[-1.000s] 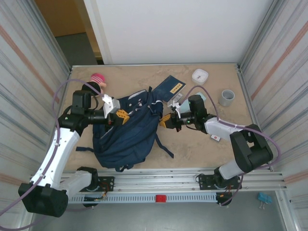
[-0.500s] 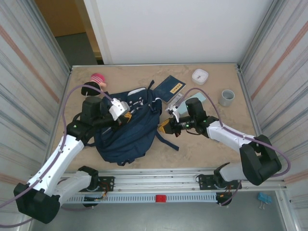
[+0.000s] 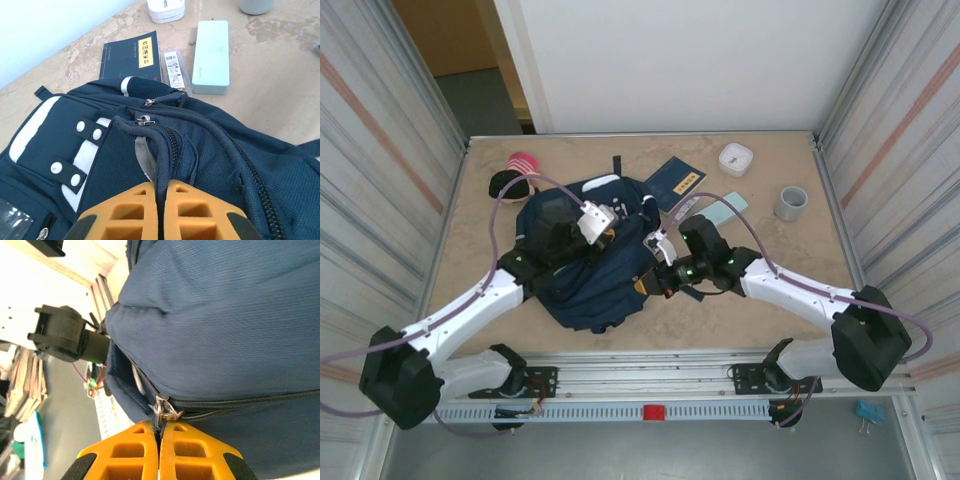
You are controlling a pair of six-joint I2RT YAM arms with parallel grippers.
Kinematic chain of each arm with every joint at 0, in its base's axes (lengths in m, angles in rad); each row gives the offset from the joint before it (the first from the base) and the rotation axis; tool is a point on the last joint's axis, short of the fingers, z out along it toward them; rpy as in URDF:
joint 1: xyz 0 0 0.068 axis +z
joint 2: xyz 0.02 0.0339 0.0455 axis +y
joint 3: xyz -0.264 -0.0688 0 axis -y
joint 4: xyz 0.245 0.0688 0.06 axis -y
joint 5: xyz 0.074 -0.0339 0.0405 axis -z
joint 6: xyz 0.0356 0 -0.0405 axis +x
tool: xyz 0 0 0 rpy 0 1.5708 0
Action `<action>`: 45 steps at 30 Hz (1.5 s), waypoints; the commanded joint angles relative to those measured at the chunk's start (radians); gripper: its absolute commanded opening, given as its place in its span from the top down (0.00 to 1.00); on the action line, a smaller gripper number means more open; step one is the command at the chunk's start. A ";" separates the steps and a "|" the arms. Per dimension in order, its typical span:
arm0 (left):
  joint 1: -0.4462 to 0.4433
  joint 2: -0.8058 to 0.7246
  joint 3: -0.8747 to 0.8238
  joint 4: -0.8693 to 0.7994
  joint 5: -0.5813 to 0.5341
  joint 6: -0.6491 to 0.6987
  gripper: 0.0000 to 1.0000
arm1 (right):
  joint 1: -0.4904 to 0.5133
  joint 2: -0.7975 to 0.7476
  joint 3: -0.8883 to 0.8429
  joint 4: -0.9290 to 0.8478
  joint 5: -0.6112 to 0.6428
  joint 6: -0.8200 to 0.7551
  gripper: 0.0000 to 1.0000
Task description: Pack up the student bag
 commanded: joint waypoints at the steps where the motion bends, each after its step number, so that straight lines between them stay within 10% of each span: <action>1: -0.008 0.052 0.001 0.161 -0.121 -0.070 1.00 | 0.072 0.020 0.051 0.071 0.016 0.206 1.00; 7: -0.012 0.077 0.006 0.201 -0.080 -0.068 1.00 | 0.144 0.067 0.061 0.131 0.095 0.334 0.93; 12: 0.010 0.018 -0.030 0.207 0.031 -0.021 1.00 | 0.098 0.004 0.010 0.158 0.129 0.417 0.54; 21: 0.123 -0.093 -0.106 0.249 0.296 -0.018 1.00 | -0.029 -0.130 -0.155 0.289 0.231 0.713 0.30; 34: 0.131 -0.123 -0.081 0.188 0.432 -0.025 1.00 | -0.006 0.123 -0.072 0.562 0.254 0.886 0.34; 40: 0.133 -0.144 -0.053 0.124 0.320 -0.120 0.98 | 0.024 0.153 -0.074 0.677 0.319 0.930 0.86; 45: 0.091 -0.248 -0.016 -0.060 0.128 -0.285 0.72 | 0.040 0.136 -0.056 0.701 0.372 0.927 0.96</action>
